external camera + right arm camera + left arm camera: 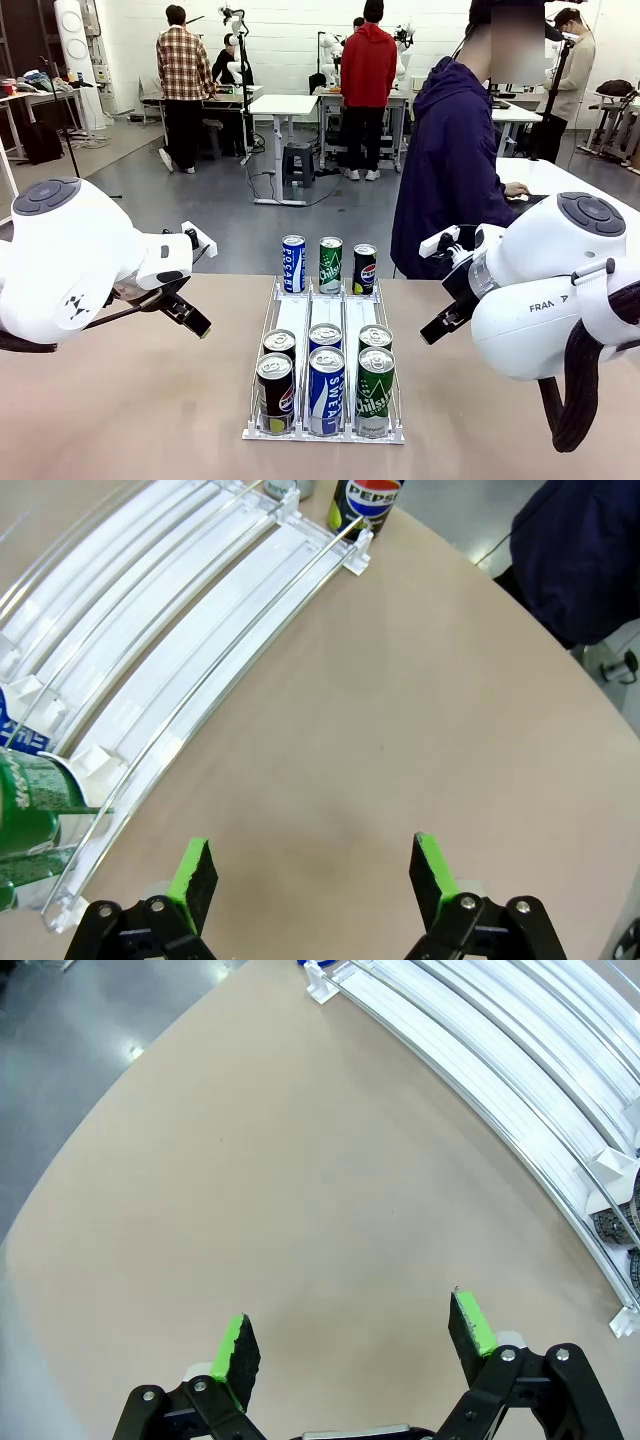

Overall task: Retrieve and hand over the desired beverage to the person.
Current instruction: Pick up a can of the same type that the person held from the Automatic Can Dispenser.

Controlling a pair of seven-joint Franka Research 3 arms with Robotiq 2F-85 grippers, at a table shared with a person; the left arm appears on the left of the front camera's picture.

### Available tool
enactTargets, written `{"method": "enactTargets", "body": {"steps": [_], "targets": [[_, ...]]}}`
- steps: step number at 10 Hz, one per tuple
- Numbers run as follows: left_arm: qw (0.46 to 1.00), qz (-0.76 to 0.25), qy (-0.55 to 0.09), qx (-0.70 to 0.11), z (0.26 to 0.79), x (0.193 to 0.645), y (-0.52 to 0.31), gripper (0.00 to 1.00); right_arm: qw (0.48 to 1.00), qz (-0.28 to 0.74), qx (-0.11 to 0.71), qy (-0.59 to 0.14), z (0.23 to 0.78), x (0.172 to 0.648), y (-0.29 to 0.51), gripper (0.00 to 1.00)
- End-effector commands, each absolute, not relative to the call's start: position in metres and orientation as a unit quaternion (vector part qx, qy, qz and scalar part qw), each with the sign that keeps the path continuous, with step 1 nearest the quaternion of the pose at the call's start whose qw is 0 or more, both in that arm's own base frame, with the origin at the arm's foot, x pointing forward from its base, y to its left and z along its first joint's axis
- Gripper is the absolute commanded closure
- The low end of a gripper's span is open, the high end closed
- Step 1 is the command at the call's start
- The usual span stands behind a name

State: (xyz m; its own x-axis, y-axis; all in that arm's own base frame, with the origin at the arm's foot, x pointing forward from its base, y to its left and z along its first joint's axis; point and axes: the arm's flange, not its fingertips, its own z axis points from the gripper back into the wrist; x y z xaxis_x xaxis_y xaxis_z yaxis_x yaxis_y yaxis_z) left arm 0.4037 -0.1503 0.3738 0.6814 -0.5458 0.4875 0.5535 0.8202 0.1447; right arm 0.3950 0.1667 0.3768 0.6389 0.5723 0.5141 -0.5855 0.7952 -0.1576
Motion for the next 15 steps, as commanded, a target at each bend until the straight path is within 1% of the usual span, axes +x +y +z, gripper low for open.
{"method": "enactTargets", "body": {"steps": [1, 2, 3, 5, 8, 9, 10, 13, 14, 15], "targets": [[0.912, -0.310, -0.269, 0.019, 0.415, 0.392, -0.155, 0.00, 0.899, 0.325, 0.000, -0.295, 0.411, 0.378, 0.162, 0.00], [0.907, -0.316, -0.277, 0.027, 0.435, 0.387, -0.153, 0.00, 0.896, 0.330, -0.016, -0.297, 0.432, 0.370, 0.161, 0.00], [0.899, -0.326, -0.289, 0.036, 0.472, 0.379, -0.151, 0.00, 0.893, 0.330, -0.031, -0.306, 0.471, 0.352, 0.157, 0.00], [0.888, -0.333, -0.315, 0.030, 0.538, 0.369, -0.152, 0.00, 0.880, 0.346, -0.056, -0.321, 0.531, 0.324, 0.155, 0.00], [0.880, -0.332, -0.338, 0.045, 0.594, 0.345, -0.158, 0.00, 0.870, 0.344, -0.078, -0.345, 0.602, 0.290, 0.153, 0.00], [0.875, -0.333, -0.348, 0.051, 0.600, 0.343, -0.154, 0.00, 0.868, 0.341, -0.084, -0.350, 0.610, 0.289, 0.154, 0.00], [0.881, -0.327, -0.341, 0.033, 0.598, 0.346, -0.155, 0.00, 0.870, 0.345, -0.064, -0.347, 0.596, 0.290, 0.147, 0.00], [0.881, -0.327, -0.341, 0.033, 0.598, 0.346, -0.155, 0.00, 0.870, 0.345, -0.064, -0.347, 0.596, 0.290, 0.147, 0.00], [0.880, -0.328, -0.341, 0.034, 0.601, 0.344, -0.156, 0.00, 0.870, 0.345, -0.067, -0.345, 0.605, 0.285, 0.146, 0.00], [0.877, -0.379, -0.290, -0.059, 0.610, 0.346, -0.133, 0.00, 0.867, 0.361, 0.011, -0.344, 0.606, 0.289, 0.117, 0.00]]}}
